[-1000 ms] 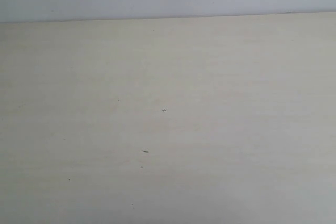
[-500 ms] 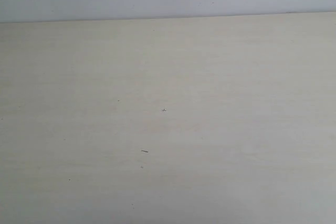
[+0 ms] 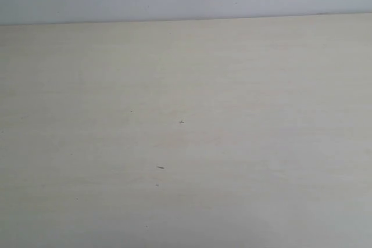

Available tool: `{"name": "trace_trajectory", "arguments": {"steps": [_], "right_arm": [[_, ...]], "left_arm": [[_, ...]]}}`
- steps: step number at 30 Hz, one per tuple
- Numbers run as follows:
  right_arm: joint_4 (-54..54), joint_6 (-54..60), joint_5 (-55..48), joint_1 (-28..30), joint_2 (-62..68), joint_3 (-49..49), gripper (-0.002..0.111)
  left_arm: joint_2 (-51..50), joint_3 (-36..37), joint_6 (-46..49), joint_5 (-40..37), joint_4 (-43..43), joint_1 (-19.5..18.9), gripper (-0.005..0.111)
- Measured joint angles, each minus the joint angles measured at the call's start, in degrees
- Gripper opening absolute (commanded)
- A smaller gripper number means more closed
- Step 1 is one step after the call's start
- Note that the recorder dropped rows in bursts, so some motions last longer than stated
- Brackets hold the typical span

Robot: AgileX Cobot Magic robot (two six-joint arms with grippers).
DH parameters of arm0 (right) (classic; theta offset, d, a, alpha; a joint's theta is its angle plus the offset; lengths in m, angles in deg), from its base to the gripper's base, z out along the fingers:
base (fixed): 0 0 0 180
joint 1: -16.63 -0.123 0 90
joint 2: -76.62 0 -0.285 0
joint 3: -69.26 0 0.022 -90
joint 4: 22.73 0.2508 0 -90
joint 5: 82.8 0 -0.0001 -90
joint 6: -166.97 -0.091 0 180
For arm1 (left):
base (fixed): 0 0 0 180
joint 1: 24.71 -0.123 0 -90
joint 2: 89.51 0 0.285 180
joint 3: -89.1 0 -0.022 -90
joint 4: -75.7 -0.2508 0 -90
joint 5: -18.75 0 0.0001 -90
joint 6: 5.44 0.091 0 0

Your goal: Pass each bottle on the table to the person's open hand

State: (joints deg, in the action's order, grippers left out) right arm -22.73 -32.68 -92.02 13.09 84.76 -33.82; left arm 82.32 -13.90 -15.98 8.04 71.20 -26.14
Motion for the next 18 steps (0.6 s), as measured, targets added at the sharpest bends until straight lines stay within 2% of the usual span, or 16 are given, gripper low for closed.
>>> {"name": "trace_trajectory", "arguments": {"steps": [9,18], "right_arm": [[-1.2,0.6,0.0,0.0,0.0,0.0,0.002],[-1.9,8.7,0.0,0.0,0.0,0.0,0.002]], "left_arm": [[0.0,0.0,0.0,0.0,0.0,0.0,0.000],[0.0,0.0,0.0,0.0,0.0,0.0,0.000]]}}
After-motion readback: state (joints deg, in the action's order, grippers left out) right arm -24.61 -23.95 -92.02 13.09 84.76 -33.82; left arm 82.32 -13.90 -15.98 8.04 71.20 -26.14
